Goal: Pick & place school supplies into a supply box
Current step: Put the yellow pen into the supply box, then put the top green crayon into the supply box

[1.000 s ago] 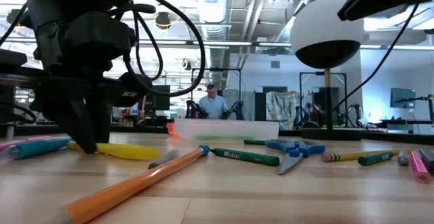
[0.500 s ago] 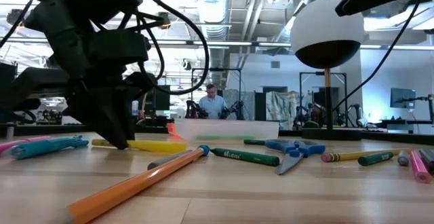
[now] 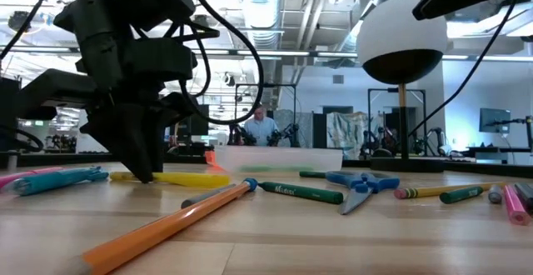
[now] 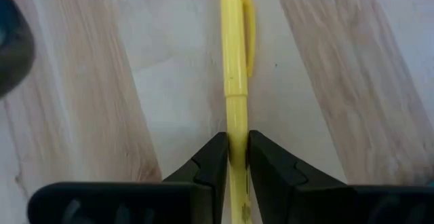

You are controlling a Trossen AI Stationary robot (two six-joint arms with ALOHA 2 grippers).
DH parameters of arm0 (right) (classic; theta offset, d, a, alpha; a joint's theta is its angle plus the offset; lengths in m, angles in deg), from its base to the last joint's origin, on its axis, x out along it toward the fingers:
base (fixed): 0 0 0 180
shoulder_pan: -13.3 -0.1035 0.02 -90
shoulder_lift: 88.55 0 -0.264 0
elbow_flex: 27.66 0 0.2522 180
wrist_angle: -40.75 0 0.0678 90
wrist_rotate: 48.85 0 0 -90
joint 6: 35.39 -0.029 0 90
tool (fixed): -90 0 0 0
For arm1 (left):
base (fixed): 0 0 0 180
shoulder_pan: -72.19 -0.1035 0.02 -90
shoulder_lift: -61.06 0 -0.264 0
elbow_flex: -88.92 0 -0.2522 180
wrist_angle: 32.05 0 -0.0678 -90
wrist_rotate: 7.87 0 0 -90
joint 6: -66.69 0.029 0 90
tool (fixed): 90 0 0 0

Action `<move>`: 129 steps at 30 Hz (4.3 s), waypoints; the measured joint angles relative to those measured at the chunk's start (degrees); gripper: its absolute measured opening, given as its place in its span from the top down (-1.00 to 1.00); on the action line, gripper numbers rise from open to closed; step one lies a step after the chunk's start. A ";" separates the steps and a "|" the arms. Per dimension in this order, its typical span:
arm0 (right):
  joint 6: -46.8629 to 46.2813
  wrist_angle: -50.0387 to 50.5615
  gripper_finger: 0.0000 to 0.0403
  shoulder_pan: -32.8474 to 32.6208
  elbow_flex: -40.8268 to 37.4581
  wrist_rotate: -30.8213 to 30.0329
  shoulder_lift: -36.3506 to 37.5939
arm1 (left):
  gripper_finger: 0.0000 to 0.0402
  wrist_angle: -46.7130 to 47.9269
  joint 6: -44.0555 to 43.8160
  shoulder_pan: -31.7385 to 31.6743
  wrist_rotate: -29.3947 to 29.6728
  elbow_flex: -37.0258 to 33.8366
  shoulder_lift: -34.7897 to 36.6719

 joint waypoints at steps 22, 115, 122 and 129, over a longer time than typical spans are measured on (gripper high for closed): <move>0.00 -0.20 0.54 0.00 0.00 0.57 0.00 | 0.15 -0.91 -0.10 -2.26 -3.92 0.26 -0.42; 0.09 0.04 0.54 0.02 0.02 0.65 -0.44 | 0.83 -1.46 13.76 -28.94 -0.92 23.28 -6.14; 0.10 0.17 0.54 0.02 0.02 0.61 -0.39 | 0.71 -2.03 15.68 -29.02 -0.95 23.30 -9.19; 0.09 0.20 0.54 0.13 0.00 0.61 -0.37 | 0.56 -4.27 17.13 -29.40 0.71 23.24 -11.76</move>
